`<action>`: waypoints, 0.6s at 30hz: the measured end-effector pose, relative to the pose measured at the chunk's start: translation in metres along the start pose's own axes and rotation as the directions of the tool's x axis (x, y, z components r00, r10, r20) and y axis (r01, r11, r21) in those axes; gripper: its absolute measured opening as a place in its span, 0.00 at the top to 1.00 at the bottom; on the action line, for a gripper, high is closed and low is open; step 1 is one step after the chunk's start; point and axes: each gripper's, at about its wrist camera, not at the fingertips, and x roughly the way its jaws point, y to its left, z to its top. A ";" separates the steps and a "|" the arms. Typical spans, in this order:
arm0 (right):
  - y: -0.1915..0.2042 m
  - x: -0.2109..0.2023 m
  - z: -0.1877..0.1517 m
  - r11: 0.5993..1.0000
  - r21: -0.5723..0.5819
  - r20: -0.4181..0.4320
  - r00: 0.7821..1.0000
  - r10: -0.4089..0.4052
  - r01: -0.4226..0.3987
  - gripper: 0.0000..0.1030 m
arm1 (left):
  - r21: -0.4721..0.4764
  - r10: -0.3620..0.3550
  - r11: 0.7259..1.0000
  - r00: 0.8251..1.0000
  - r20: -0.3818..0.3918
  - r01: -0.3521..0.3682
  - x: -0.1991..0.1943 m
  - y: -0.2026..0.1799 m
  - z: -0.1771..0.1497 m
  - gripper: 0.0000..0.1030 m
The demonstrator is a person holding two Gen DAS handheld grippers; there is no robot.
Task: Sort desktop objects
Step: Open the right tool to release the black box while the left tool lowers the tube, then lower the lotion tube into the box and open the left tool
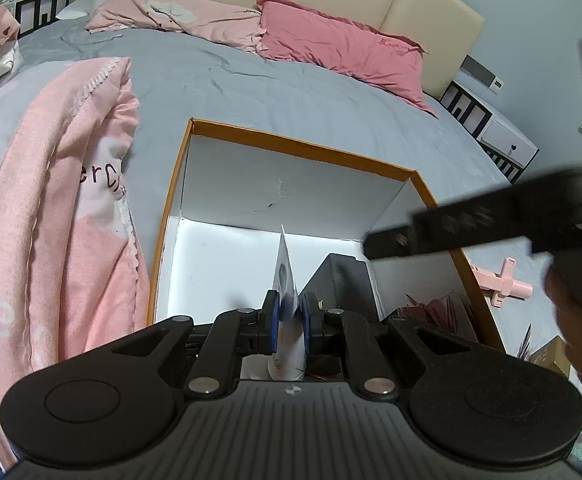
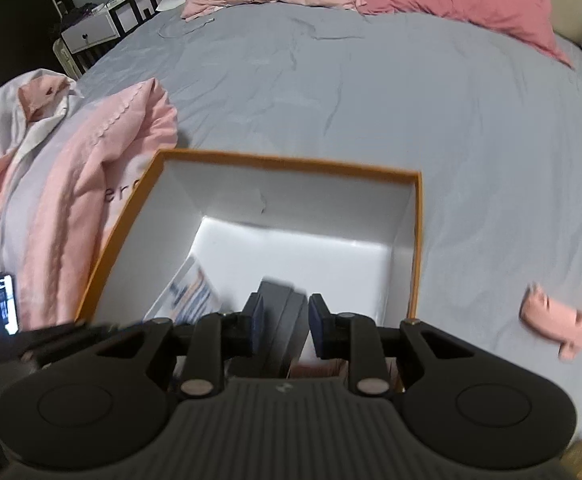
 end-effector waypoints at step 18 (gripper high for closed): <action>0.003 0.023 -0.007 0.998 -0.057 -0.131 0.991 0.018 -0.025 0.74 | 0.076 -0.016 0.997 0.997 -0.074 0.021 0.010 -0.016 -0.004 0.83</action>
